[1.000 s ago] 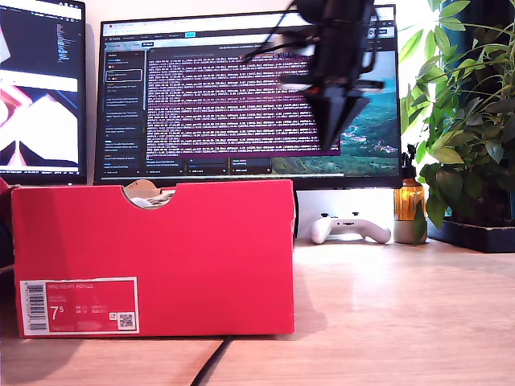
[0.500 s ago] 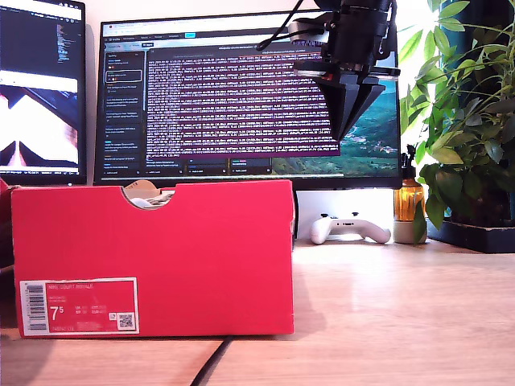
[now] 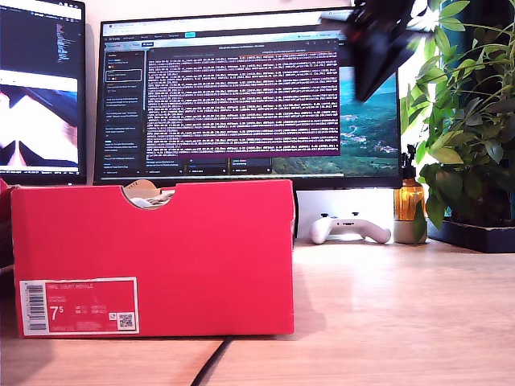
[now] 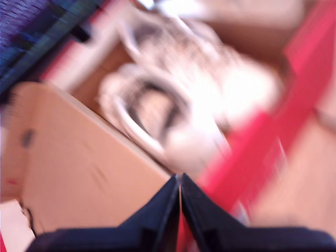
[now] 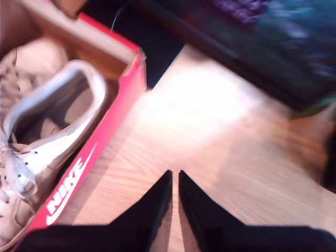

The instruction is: Pack the white shoes by picking the first shoe and placing it inside the red shoebox, left side, then picking and rotating the second shoe and placing it in the shoebox

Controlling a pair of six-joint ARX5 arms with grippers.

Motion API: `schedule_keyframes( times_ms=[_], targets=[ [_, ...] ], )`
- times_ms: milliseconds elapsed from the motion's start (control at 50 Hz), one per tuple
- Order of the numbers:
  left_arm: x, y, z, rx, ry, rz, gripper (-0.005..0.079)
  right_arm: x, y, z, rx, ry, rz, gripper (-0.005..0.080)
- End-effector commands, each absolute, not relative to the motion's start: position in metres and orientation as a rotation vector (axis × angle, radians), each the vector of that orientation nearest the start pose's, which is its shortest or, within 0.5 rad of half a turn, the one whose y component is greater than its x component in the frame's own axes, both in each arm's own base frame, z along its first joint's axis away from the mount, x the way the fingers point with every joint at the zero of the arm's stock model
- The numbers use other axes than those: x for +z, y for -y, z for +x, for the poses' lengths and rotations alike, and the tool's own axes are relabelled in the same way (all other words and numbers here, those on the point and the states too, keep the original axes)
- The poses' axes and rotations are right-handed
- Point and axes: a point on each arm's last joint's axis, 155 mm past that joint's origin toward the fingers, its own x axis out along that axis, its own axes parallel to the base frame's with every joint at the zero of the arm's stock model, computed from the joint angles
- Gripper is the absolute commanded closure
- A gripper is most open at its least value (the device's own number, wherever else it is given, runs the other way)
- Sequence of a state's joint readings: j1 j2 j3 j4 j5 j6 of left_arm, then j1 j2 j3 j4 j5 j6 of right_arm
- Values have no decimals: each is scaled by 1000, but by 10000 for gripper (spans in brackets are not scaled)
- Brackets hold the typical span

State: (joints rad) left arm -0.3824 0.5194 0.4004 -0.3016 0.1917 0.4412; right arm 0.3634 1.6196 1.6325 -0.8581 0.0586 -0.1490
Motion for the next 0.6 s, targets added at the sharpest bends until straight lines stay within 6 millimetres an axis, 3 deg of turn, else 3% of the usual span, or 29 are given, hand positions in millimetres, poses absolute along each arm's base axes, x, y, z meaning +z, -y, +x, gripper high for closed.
schedule_keyframes(
  times_ms=[0, 380, 580],
  targets=[
    [180, 130, 245, -603, -255, 361, 761, 225, -133, 414, 317, -823, -294, 754],
    [221, 90, 286, -419, -142, 140, 762, 228, -68, 396, 188, -605, -251, 754],
    [213, 72, 298, -373, -165, 126, 762, 209, -29, 385, 92, -549, -215, 754]
  ],
)
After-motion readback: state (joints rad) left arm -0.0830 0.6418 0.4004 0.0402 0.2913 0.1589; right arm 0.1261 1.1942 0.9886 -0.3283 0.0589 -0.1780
